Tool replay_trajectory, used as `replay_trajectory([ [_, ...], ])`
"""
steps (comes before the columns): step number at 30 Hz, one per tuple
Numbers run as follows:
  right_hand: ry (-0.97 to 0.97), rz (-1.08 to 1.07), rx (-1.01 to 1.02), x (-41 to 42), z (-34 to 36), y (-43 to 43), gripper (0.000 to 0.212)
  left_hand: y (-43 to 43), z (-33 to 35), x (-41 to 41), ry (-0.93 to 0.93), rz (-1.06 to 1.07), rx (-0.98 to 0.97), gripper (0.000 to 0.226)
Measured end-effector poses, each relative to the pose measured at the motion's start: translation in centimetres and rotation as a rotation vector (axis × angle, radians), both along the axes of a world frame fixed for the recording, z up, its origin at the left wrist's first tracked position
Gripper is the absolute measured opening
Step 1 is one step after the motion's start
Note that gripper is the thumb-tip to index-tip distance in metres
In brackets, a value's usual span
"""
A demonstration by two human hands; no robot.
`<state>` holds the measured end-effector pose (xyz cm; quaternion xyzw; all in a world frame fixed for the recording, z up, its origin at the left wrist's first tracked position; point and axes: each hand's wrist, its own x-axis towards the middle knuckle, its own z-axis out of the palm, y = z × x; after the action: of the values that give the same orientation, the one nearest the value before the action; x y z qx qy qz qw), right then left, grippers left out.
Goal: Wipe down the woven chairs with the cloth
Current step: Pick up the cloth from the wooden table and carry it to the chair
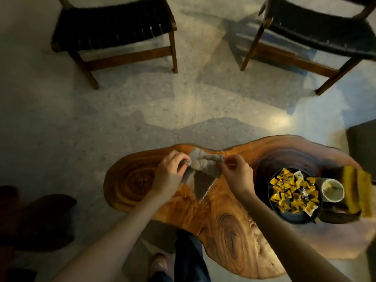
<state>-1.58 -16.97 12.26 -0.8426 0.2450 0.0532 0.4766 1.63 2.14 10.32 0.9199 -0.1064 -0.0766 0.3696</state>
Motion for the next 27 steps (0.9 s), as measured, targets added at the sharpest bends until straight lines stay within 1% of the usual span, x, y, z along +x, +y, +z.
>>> replay_trajectory([
  [2,-0.032,0.059,0.036,1.5,3.9,1.0,0.006,1.3,4.1,0.9,-0.063,0.046,-0.053,0.008],
  [6,-0.111,0.128,0.133,4.4,10.0,4.4,0.012,5.1,10.8,2.3,-0.161,0.115,-0.084,0.014],
  [9,-0.156,0.182,0.214,6.2,13.4,7.8,0.020,9.0,14.0,3.0,-0.139,0.149,-0.088,0.024],
  [11,-0.194,0.238,0.265,7.2,15.2,11.0,0.020,12.4,15.6,3.3,-0.143,0.173,-0.080,0.027],
  [13,-0.239,0.284,0.302,8.3,16.6,14.6,0.016,16.0,16.5,3.7,-0.174,0.195,-0.055,0.028],
  [17,-0.285,0.336,0.233,10.6,17.7,22.0,0.008,23.1,17.2,5.3,-0.226,0.226,0.013,0.025],
  [21,-0.323,0.343,0.225,12.8,17.7,29.5,0.008,30.6,17.1,7.3,-0.243,0.176,0.049,0.026],
  [25,-0.359,0.306,0.255,14.9,17.8,36.4,0.011,38.1,16.7,9.2,-0.191,0.152,0.068,0.030],
  [27,-0.374,0.297,0.281,16.1,18.2,39.0,0.012,41.6,16.5,10.4,-0.170,0.153,0.126,0.024],
])
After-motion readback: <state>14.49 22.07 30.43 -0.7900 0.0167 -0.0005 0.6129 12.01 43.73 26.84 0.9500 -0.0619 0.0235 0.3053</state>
